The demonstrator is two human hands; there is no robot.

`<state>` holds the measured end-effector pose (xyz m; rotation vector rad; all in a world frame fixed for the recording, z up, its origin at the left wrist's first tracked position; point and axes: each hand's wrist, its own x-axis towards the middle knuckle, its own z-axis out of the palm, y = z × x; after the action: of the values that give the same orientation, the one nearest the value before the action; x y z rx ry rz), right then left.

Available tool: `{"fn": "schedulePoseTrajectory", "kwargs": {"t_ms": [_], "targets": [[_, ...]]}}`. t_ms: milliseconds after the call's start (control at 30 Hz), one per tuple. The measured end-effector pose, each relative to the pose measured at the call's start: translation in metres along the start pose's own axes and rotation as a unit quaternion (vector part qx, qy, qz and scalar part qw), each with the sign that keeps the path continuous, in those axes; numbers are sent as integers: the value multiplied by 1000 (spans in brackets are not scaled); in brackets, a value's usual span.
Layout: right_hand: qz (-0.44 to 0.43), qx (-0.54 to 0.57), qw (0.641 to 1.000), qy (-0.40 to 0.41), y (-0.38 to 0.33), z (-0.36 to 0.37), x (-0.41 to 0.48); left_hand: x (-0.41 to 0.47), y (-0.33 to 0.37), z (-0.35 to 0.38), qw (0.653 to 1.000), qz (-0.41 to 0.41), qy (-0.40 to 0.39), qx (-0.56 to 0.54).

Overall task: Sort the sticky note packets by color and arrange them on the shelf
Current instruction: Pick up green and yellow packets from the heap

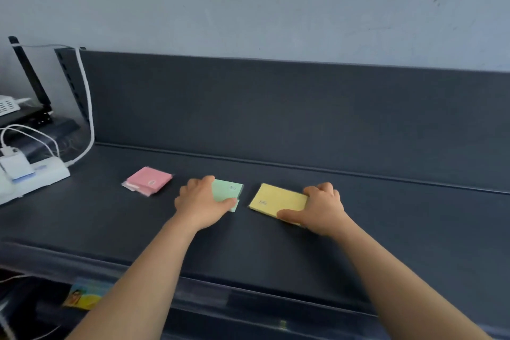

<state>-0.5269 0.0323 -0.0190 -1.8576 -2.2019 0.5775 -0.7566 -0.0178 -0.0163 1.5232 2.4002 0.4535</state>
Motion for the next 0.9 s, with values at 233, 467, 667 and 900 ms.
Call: {"fn": "schedulePoseTrajectory", "kwargs": {"t_ms": [233,467,667,900], "targets": [[16,-39,999,18,-9,8,-8,2,0,3,998,31,22,50],[30,-33,997,57,-16,6,-22,-5,2,3,996,55,55,52],[-11,6,991,137,10,-15,-51,-33,34,5,968,213,130,2],[21,-40,982,185,59,-41,-96,-76,103,30,932,341,113,-52]]}}
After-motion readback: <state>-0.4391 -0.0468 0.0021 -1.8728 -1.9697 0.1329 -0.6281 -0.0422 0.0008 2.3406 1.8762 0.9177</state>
